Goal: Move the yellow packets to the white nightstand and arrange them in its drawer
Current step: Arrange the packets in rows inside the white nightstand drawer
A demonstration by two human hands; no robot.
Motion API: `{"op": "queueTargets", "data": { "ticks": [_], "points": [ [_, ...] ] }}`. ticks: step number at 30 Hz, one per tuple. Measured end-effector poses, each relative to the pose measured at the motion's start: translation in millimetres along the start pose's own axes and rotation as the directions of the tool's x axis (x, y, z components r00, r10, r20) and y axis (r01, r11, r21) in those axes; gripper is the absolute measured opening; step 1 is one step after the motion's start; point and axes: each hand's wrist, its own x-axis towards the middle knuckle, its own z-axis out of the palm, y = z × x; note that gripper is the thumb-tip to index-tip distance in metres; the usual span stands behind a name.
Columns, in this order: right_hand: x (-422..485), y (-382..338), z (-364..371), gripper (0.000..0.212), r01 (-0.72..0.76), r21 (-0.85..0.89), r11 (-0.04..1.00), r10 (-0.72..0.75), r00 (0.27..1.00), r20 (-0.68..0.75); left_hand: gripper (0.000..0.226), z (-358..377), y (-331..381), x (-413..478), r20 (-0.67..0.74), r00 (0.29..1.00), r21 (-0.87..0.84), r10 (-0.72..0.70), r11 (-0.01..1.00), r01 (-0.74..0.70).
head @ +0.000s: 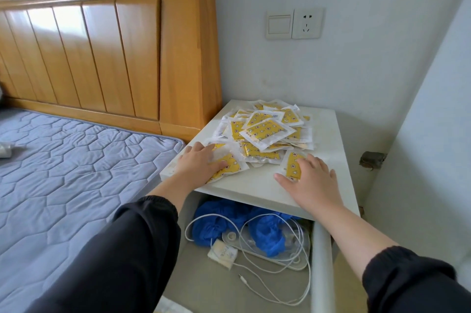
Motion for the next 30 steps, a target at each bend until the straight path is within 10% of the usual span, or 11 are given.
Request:
{"op": "queueTargets", "data": {
  "ticks": [8,17,30],
  "points": [
    [26,-20,-14,0.043,0.077,0.082,0.994,-0.058,0.975,-0.212,0.065,12,-8,8,-0.018,0.999,-0.016,0.035,0.999,-0.036],
    [86,-53,-20,0.078,0.328,-0.119,0.937,-0.297,0.930,0.218,0.062,14,-12,12,-0.059,0.998,-0.108,0.005,0.994,-0.011],
    [56,-18,-37,0.029,0.313,0.089,0.946,-0.301,0.945,-0.124,0.063,8,-12,8,0.011,1.000,-0.154,0.013,0.988,-0.011]
  ]
}}
